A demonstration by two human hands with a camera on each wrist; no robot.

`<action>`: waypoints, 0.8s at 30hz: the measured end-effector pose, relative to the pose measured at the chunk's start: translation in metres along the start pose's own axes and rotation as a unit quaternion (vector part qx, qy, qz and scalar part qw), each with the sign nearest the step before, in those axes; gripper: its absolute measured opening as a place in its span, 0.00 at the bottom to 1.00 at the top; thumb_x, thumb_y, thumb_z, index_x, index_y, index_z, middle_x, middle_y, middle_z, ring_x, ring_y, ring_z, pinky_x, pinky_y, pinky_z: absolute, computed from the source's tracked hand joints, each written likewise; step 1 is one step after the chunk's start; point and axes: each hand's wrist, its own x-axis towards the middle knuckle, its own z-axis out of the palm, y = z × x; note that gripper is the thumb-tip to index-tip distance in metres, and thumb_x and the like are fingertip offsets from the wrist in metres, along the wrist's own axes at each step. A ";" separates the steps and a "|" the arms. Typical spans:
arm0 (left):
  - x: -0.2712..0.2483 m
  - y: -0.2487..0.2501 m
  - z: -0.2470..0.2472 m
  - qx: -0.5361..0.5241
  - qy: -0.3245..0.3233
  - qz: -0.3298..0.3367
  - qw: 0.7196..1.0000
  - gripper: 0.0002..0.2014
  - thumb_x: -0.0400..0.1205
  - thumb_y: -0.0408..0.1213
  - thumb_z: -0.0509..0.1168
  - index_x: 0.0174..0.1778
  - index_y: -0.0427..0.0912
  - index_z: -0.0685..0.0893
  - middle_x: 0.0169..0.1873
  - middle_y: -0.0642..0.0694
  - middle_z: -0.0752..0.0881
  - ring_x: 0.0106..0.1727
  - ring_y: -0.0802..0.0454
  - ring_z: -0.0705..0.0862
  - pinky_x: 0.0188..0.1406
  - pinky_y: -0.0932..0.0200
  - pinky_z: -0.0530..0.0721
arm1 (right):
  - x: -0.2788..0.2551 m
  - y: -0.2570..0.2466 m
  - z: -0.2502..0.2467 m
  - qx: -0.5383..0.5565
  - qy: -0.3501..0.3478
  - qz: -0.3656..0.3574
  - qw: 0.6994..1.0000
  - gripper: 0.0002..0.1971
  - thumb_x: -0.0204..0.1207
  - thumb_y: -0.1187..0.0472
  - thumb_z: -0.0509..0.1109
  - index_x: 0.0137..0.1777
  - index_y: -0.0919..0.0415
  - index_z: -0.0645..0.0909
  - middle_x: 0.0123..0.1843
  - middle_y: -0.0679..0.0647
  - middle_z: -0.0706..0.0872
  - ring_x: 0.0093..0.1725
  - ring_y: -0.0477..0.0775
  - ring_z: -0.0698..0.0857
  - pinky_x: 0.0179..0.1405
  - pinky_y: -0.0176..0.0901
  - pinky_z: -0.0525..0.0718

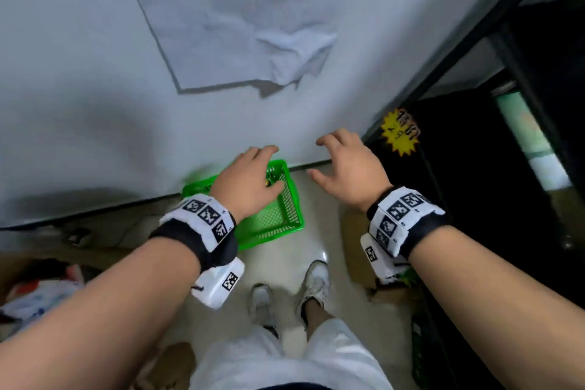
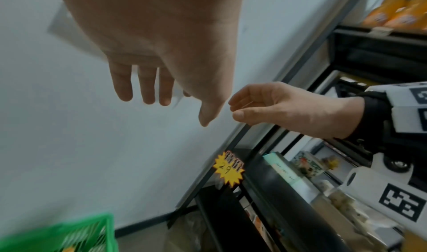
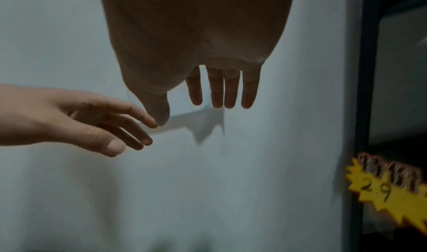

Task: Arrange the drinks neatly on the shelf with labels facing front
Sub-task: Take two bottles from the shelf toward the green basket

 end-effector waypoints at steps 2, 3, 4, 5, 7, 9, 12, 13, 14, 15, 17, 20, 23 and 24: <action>-0.003 0.019 -0.028 0.020 0.003 0.034 0.999 0.34 0.82 0.51 0.70 0.84 0.50 0.68 0.75 0.42 0.76 0.76 0.38 0.76 0.74 0.42 0.76 | -0.019 -0.005 -0.033 -0.013 0.024 0.016 0.999 0.30 0.77 0.44 0.76 0.74 0.59 0.78 0.70 0.59 0.80 0.71 0.64 0.78 0.69 0.57 0.78; -0.003 0.027 -0.039 0.029 0.002 0.047 0.998 0.34 0.82 0.51 0.70 0.84 0.50 0.68 0.75 0.42 0.76 0.76 0.38 0.75 0.75 0.42 0.76 | -0.027 -0.006 -0.046 -0.021 0.031 0.024 0.999 0.30 0.78 0.44 0.76 0.75 0.59 0.78 0.70 0.59 0.80 0.72 0.64 0.78 0.69 0.57 0.79; -0.002 0.036 -0.050 0.038 0.005 0.063 0.997 0.34 0.82 0.52 0.70 0.84 0.50 0.68 0.75 0.42 0.76 0.76 0.39 0.75 0.74 0.42 0.76 | -0.037 -0.008 -0.060 -0.030 0.044 0.034 0.998 0.30 0.78 0.43 0.76 0.75 0.59 0.78 0.71 0.59 0.80 0.72 0.64 0.78 0.69 0.57 0.79; -0.001 0.045 -0.058 0.048 0.009 0.080 0.996 0.33 0.82 0.52 0.69 0.83 0.50 0.69 0.75 0.42 0.76 0.77 0.39 0.75 0.74 0.42 0.76 | -0.047 -0.009 -0.072 -0.039 0.060 0.046 0.996 0.31 0.78 0.43 0.76 0.76 0.58 0.78 0.71 0.59 0.79 0.73 0.63 0.77 0.69 0.56 0.79; 0.003 0.069 -0.069 0.053 0.015 0.121 0.991 0.32 0.82 0.52 0.69 0.82 0.50 0.71 0.75 0.42 0.77 0.76 0.40 0.76 0.73 0.42 0.77 | -0.071 -0.008 -0.092 -0.047 0.086 0.075 0.992 0.31 0.78 0.42 0.75 0.76 0.57 0.77 0.72 0.58 0.79 0.73 0.63 0.77 0.69 0.56 0.79; 0.006 0.098 -0.073 0.039 0.022 0.164 0.985 0.31 0.82 0.52 0.70 0.81 0.49 0.72 0.75 0.41 0.78 0.76 0.40 0.77 0.73 0.43 0.77 | -0.094 -0.001 -0.106 -0.052 0.104 0.104 0.988 0.32 0.78 0.42 0.75 0.77 0.56 0.77 0.72 0.57 0.79 0.72 0.62 0.77 0.69 0.57 0.79; 0.005 0.147 -0.064 0.041 0.013 0.240 0.970 0.30 0.83 0.50 0.70 0.80 0.47 0.73 0.75 0.41 0.78 0.76 0.40 0.77 0.73 0.44 0.77 | -0.137 0.015 -0.123 -0.051 0.142 0.154 0.976 0.31 0.78 0.42 0.75 0.77 0.55 0.76 0.73 0.55 0.78 0.72 0.61 0.77 0.67 0.57 0.80; 0.002 0.165 -0.060 0.046 0.006 0.264 0.964 0.29 0.83 0.50 0.69 0.80 0.48 0.73 0.74 0.41 0.78 0.75 0.40 0.77 0.73 0.43 0.77 | -0.153 0.022 -0.129 -0.050 0.159 0.170 0.971 0.30 0.78 0.42 0.75 0.77 0.55 0.77 0.73 0.54 0.79 0.72 0.60 0.77 0.66 0.58 0.81; 0.000 0.182 -0.055 0.051 -0.001 0.286 0.957 0.29 0.83 0.50 0.69 0.80 0.48 0.73 0.74 0.42 0.78 0.75 0.40 0.78 0.72 0.43 0.78 | -0.169 0.029 -0.135 -0.051 0.175 0.188 0.965 0.30 0.79 0.42 0.75 0.76 0.55 0.77 0.73 0.54 0.79 0.72 0.59 0.78 0.66 0.57 0.81; -0.003 0.199 -0.051 0.057 -0.007 0.309 0.949 0.28 0.83 0.50 0.69 0.80 0.49 0.74 0.73 0.43 0.78 0.74 0.40 0.78 0.70 0.44 0.79 | -0.184 0.037 -0.140 -0.052 0.188 0.208 0.958 0.30 0.79 0.42 0.74 0.76 0.55 0.77 0.73 0.53 0.79 0.72 0.59 0.78 0.65 0.56 0.82; -0.008 0.233 -0.044 0.081 -0.012 0.354 0.932 0.28 0.83 0.51 0.68 0.80 0.50 0.74 0.73 0.45 0.78 0.73 0.41 0.79 0.65 0.46 0.81 | -0.214 0.052 -0.150 -0.057 0.208 0.249 0.944 0.29 0.79 0.41 0.74 0.76 0.54 0.77 0.73 0.52 0.78 0.72 0.57 0.77 0.65 0.54 0.82; -0.010 0.283 -0.035 0.116 -0.009 0.419 0.901 0.29 0.83 0.53 0.66 0.81 0.50 0.72 0.75 0.47 0.76 0.73 0.43 0.79 0.65 0.41 0.84 | -0.253 0.074 -0.165 -0.070 0.229 0.302 0.923 0.28 0.80 0.40 0.73 0.75 0.53 0.78 0.72 0.51 0.79 0.72 0.56 0.77 0.65 0.55 0.83; -0.006 0.326 -0.025 0.111 -0.003 0.450 0.886 0.30 0.83 0.54 0.67 0.82 0.51 0.71 0.76 0.47 0.75 0.74 0.44 0.78 0.67 0.41 0.83 | -0.284 0.098 -0.173 -0.061 0.259 0.346 0.900 0.27 0.79 0.40 0.73 0.74 0.53 0.79 0.72 0.51 0.80 0.72 0.56 0.77 0.65 0.54 0.82; -0.002 0.338 -0.021 0.107 0.002 0.456 0.884 0.30 0.83 0.54 0.67 0.82 0.51 0.71 0.76 0.47 0.75 0.75 0.44 0.77 0.67 0.42 0.82 | -0.293 0.108 -0.175 -0.053 0.266 0.354 0.895 0.28 0.79 0.41 0.74 0.75 0.53 0.79 0.73 0.51 0.80 0.72 0.56 0.77 0.65 0.53 0.81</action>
